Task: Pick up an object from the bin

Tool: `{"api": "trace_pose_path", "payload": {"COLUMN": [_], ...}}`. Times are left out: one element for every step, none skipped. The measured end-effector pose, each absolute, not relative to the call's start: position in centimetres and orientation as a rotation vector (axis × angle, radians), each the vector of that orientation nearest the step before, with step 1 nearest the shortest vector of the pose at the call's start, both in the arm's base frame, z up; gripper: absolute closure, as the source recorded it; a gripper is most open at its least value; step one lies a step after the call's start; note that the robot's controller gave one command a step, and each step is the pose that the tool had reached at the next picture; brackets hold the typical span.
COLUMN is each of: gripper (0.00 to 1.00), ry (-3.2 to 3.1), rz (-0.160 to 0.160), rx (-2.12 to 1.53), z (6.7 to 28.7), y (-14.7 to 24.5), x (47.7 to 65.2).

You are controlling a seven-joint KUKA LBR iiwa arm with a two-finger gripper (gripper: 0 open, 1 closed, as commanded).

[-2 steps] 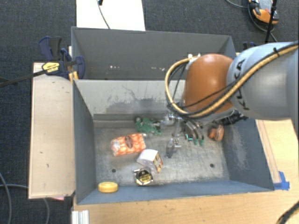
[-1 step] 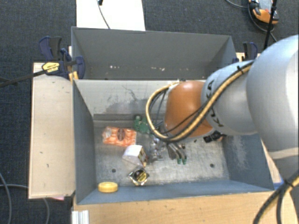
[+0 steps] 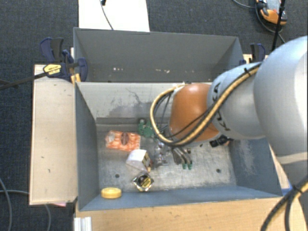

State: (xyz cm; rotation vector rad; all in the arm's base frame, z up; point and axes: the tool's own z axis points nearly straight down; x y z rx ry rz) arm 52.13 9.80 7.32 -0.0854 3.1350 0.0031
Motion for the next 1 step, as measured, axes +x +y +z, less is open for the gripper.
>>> {"api": "trace_pose_path", "payload": {"gripper": [1.00], "ry": [3.145], "rz": [0.000], "rx": [-0.066], "z": [11.70], "y": [9.41], "x": [51.51]}}
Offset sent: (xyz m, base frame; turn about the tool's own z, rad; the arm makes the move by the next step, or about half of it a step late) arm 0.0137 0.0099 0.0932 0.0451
